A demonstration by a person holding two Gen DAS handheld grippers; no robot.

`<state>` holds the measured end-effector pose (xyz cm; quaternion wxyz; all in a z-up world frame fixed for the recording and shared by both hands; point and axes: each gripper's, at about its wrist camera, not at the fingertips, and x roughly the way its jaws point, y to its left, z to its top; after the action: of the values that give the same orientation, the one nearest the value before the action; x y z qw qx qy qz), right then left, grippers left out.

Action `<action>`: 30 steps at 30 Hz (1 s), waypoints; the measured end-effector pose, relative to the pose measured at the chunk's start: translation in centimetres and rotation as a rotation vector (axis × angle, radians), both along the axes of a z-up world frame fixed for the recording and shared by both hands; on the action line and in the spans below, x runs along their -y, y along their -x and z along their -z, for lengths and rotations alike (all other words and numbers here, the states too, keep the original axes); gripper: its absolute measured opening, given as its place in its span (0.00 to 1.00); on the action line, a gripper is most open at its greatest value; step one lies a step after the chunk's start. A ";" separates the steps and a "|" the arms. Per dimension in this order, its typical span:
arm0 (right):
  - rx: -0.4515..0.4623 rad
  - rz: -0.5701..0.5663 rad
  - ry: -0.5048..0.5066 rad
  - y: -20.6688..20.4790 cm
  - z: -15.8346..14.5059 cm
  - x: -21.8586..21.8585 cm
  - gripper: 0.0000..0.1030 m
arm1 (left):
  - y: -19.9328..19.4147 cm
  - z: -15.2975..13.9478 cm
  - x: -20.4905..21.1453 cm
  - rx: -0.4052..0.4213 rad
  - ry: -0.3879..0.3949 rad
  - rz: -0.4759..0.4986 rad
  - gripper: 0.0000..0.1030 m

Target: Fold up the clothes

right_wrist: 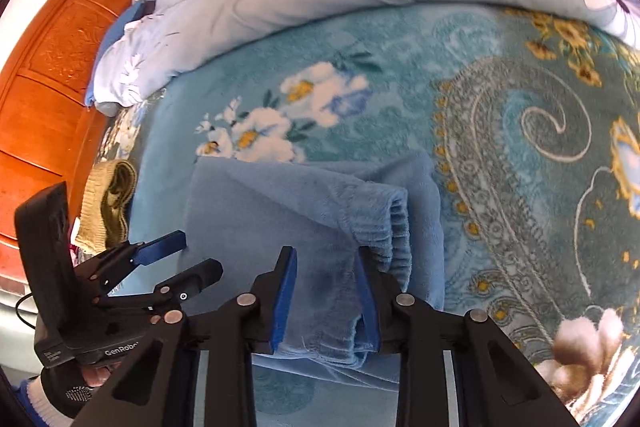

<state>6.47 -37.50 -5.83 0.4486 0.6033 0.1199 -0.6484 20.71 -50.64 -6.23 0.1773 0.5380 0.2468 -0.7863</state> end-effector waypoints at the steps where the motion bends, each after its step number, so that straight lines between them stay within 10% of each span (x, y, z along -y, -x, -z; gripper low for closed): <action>1: -0.005 -0.004 0.001 0.0 -0.2 0.1 0.31 | -0.1 -0.1 0.0 -0.005 -0.002 -0.001 0.68; 10: -0.040 0.006 0.076 -0.8 -4.1 -1.2 0.33 | -1.6 -1.8 0.8 -0.031 -0.036 -0.018 0.68; 13: -0.048 0.039 0.054 -0.7 -4.2 -2.0 0.48 | -2.3 -1.6 1.6 -0.021 -0.072 -0.041 0.69; 22: -0.012 0.143 0.039 0.3 -2.0 -4.3 0.78 | -2.9 -0.1 2.8 -0.031 -0.137 -0.069 0.80; 30: 0.062 0.136 0.025 1.7 1.5 -4.0 0.82 | -2.5 1.9 3.9 -0.040 -0.243 -0.141 0.81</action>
<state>4.80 -33.54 -7.32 0.4145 0.6240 0.0564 -0.6600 23.22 -54.55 -8.16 0.1607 0.5209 0.3808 -0.7469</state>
